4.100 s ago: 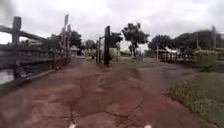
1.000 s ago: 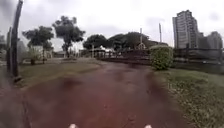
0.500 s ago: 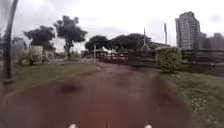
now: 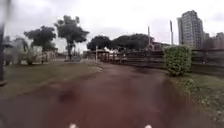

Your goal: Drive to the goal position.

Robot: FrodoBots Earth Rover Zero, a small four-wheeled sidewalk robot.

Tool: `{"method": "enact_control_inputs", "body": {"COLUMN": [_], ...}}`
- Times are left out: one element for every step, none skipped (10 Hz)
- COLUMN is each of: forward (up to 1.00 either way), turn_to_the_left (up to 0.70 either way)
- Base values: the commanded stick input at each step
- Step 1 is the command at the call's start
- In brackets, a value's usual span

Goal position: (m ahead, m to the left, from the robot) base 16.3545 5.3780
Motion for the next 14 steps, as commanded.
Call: {"method": "enact_control_inputs", "body": {"forward": [0.85,0.85,0.85,0.85,0.85,0.85,0.85,0.85,0.85,0.85,0.85,0.85,0.85,0.85], "turn_to_the_left": [-0.01,-0.07,-0.29,-0.33,-0.33,-0.33,-0.03,0.01,0.01,0.01,0.01,0.01,0.01,-0.02]}}
